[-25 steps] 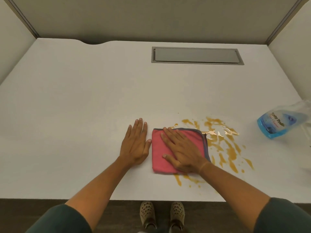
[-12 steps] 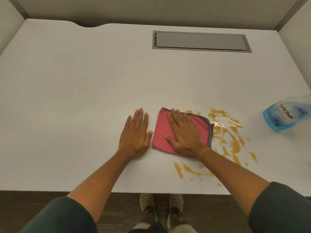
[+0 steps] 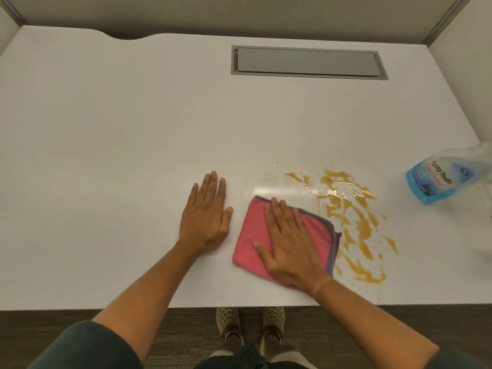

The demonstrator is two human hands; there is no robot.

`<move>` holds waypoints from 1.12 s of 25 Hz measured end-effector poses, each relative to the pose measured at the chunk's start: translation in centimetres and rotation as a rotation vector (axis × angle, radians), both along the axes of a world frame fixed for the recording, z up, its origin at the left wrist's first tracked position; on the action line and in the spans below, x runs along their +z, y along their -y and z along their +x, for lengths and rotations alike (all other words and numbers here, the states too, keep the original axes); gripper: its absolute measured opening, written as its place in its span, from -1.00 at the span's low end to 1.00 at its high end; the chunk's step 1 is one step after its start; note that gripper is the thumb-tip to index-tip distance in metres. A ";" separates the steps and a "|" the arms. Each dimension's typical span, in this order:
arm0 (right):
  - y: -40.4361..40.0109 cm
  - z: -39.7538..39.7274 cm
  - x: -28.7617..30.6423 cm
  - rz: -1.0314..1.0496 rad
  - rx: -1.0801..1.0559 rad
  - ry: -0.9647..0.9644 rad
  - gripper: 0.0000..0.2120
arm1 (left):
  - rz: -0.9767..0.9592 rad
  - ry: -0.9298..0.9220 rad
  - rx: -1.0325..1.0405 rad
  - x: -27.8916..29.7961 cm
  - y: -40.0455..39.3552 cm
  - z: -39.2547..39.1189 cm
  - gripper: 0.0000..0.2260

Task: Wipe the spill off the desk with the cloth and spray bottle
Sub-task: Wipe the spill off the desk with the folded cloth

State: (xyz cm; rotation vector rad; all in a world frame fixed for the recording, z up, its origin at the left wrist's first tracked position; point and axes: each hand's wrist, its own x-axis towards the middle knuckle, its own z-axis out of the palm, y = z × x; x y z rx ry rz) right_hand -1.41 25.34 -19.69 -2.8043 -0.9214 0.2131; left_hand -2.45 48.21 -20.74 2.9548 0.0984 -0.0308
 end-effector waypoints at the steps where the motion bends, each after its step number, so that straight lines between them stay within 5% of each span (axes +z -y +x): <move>1: -0.7 1.5 0.0 -0.010 -0.041 0.004 -0.23 | 0.003 0.003 0.000 0.0 0.0 0.0 -0.38; 8: -4.5 10.3 -0.2 0.007 -0.198 0.005 -0.25 | 0.005 0.011 -0.009 -0.1 -0.1 0.0 -0.39; 17: 1.3 -1.1 -0.1 -0.026 -0.168 -0.019 -0.23 | 0.003 0.009 0.012 0.2 0.2 -0.3 -0.39; 28: -3.9 11.3 0.9 0.008 -0.457 -0.016 -0.24 | 0.000 -0.002 0.003 0.0 -0.1 -0.2 -0.39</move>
